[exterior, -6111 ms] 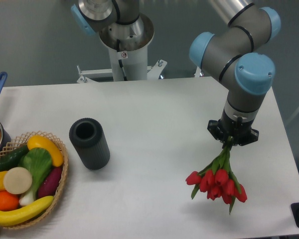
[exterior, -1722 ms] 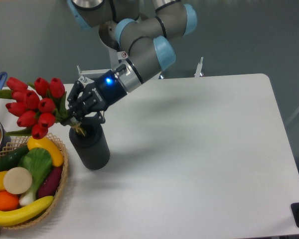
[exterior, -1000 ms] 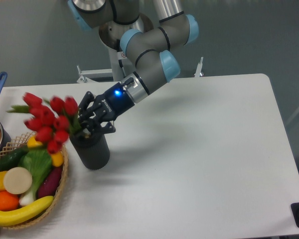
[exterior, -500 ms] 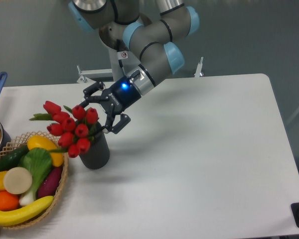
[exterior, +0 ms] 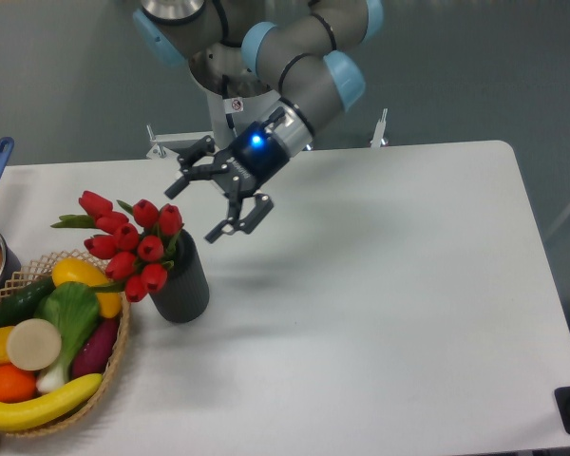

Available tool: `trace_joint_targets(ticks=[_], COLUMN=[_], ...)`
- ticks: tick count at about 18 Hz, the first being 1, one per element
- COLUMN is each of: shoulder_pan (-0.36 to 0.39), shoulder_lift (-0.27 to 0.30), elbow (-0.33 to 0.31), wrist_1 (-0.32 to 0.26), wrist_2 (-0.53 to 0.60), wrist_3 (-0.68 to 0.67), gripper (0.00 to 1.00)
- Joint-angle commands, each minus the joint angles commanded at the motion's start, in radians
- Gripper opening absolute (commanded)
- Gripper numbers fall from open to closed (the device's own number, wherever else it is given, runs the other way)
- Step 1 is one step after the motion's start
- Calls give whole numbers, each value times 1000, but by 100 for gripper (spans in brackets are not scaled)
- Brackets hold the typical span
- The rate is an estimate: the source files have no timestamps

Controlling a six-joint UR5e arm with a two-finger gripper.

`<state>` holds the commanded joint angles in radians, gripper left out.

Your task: Insert the flowers into the vase

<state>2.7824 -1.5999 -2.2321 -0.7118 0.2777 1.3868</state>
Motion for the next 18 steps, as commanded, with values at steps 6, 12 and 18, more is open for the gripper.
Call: trace_joint_targets(ticks=[6,12,18], shoulder_pan=[149,160,123], shoulder_lift=[-32,-112,-192], elbow=[87,215,350], wrist_1=[-3,-6,-11], wrist_2=[159,519,920], wrist_3=[-41,-46,-57], gripper=[100,100,100])
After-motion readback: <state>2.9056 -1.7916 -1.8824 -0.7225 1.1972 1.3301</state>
